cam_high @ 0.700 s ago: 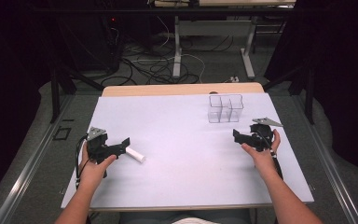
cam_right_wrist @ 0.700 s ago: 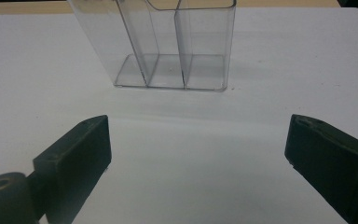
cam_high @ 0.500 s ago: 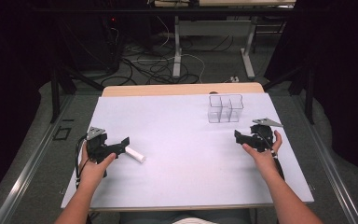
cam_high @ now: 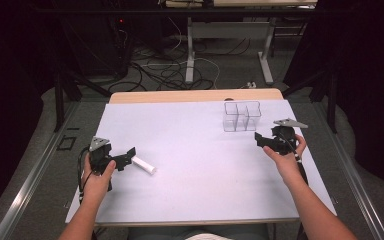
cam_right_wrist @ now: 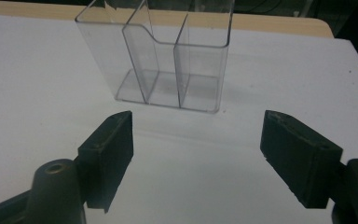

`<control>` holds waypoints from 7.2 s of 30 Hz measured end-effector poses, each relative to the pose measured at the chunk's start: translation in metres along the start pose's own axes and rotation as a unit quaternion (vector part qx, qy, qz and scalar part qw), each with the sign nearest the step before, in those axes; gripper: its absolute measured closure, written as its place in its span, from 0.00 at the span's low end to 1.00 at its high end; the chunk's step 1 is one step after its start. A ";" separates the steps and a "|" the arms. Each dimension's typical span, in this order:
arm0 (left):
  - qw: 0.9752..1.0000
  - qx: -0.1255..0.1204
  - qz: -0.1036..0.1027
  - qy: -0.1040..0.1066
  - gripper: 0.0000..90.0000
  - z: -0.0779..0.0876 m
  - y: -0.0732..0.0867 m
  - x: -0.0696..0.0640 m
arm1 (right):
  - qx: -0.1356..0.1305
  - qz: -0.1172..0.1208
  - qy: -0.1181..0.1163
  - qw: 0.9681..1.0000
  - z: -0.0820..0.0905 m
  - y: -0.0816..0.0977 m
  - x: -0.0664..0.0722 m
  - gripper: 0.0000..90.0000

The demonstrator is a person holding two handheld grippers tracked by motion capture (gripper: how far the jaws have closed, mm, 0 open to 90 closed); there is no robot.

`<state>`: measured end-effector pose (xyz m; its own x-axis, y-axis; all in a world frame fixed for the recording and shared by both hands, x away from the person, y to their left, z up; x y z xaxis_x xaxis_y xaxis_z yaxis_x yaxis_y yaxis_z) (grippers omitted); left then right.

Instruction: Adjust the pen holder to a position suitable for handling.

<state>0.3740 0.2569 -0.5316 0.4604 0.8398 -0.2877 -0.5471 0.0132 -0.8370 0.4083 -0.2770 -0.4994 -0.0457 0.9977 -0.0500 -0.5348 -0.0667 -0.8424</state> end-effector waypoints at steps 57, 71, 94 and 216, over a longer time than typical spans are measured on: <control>1.000 0.014 0.000 -0.004 0.00 -0.005 0.003 0.002 | 0.118 0.028 0.022 0.992 -0.094 -0.103 -0.005 0.50; 1.000 0.020 0.003 -0.007 0.00 -0.004 0.004 0.003 | 0.143 0.000 0.025 0.989 -0.111 -0.094 -0.014 0.60; 1.000 0.021 0.002 -0.007 0.00 -0.004 0.004 0.003 | 0.156 0.010 0.035 0.987 -0.126 -0.083 -0.001 0.79; 1.000 0.022 -0.003 -0.006 0.00 -0.005 0.003 0.003 | 0.168 -0.047 -0.166 0.970 -0.041 -0.048 0.120 0.65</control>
<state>0.3772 0.2568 -0.5368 0.4548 0.8463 -0.2772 -0.5752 0.0415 -0.8169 0.4626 -0.1541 -0.4871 -0.2228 0.9443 0.2420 -0.7924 -0.0309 -0.6092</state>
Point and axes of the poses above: each handheld gripper's, and its own axes: z roughly backward along the jaws, y roughly out of its underside, x roughly to its left, the point moved 1 cm from there along -z, roughly forward along the jaws, and after that the axes turned 12 degrees about y, right-handed, at the moved point
